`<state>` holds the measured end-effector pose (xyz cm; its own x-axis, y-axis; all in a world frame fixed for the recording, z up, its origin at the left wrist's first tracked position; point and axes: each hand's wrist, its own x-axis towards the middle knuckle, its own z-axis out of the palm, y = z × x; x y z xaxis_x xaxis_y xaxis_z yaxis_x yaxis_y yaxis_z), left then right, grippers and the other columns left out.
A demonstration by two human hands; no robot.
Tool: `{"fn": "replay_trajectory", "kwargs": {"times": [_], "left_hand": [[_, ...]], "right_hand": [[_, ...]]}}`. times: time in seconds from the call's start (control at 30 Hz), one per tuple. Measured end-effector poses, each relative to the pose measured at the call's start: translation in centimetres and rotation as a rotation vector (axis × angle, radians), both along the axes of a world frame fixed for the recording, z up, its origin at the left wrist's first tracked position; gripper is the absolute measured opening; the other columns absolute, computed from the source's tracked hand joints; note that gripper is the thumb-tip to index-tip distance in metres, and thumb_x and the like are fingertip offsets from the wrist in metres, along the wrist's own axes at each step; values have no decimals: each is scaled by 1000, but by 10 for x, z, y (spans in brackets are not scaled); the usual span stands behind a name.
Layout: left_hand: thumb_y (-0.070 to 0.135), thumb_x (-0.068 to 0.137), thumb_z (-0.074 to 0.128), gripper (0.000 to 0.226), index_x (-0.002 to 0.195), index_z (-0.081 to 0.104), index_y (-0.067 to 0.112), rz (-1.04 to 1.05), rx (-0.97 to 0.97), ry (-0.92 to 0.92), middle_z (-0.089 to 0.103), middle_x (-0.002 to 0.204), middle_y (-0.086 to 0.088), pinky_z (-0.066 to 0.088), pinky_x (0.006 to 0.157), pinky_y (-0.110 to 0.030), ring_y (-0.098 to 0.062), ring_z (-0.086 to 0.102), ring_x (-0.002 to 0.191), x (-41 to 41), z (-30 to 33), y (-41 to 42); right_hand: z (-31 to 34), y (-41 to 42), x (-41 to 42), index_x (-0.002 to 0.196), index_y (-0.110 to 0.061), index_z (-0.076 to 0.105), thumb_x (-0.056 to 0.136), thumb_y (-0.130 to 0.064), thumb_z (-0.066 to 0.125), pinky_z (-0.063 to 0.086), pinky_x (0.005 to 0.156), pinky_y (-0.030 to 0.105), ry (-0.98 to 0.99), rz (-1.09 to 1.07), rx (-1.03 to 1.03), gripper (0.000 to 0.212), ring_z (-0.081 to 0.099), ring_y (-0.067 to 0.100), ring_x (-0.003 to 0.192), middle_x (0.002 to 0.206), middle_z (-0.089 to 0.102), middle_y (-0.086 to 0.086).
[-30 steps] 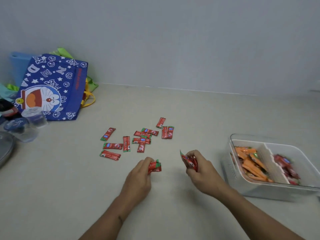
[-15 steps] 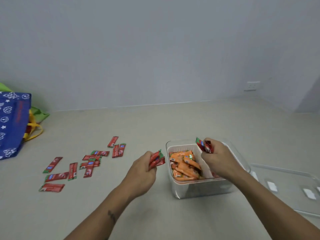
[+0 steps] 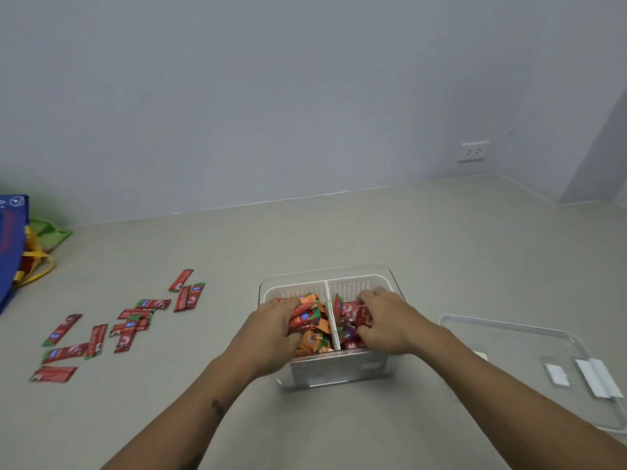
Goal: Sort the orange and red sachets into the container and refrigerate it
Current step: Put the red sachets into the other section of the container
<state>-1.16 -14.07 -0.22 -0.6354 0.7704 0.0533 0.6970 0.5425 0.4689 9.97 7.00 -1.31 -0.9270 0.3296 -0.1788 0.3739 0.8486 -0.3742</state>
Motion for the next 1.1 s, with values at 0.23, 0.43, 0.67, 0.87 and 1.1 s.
{"fn": "replay_trajectory", "kwargs": {"times": [0.23, 0.43, 0.67, 0.87, 1.1], "left_hand": [[20, 85, 62, 11, 94, 63, 27, 36, -18, -8, 68, 93, 9, 51, 73, -31, -14, 62, 88, 3, 4, 25], [23, 85, 61, 2, 84, 60, 24, 37, -60, -90, 65, 84, 5, 53, 75, -38, -19, 61, 82, 2, 18, 78], [17, 83, 61, 35, 118, 59, 22, -22, -132, -159, 65, 113, -4, 52, 83, -32, -22, 60, 98, 1, 17, 130], [14, 88, 59, 44, 132, 54, 19, -10, -98, -138, 58, 124, -3, 50, 91, -30, -18, 57, 108, -3, 8, 127], [17, 94, 55, 25, 115, 65, 23, 43, 29, -43, 67, 107, 7, 51, 86, -27, -10, 61, 94, 5, 1, 74]], "right_hand": [[3, -2, 38, 121, -28, 53, 82, -42, 57, 48, 93, 37, -72, 237, 2, 42, 54, 21, 108, 122, 55, -2], [-20, -14, 48, 126, -21, 52, 85, -29, 55, 43, 92, 34, 23, 263, 390, 42, 57, 27, 108, 122, 61, 4], [-28, -14, 48, 120, -19, 56, 83, -28, 55, 42, 86, 35, 119, 216, 425, 39, 59, 29, 103, 117, 64, 6], [-30, -16, 48, 118, -18, 57, 84, -30, 55, 39, 89, 36, 150, 196, 422, 37, 57, 30, 105, 118, 63, 8], [-30, -16, 49, 113, -22, 58, 82, -35, 54, 41, 90, 37, 182, 185, 337, 34, 58, 26, 103, 113, 64, 3]]}}
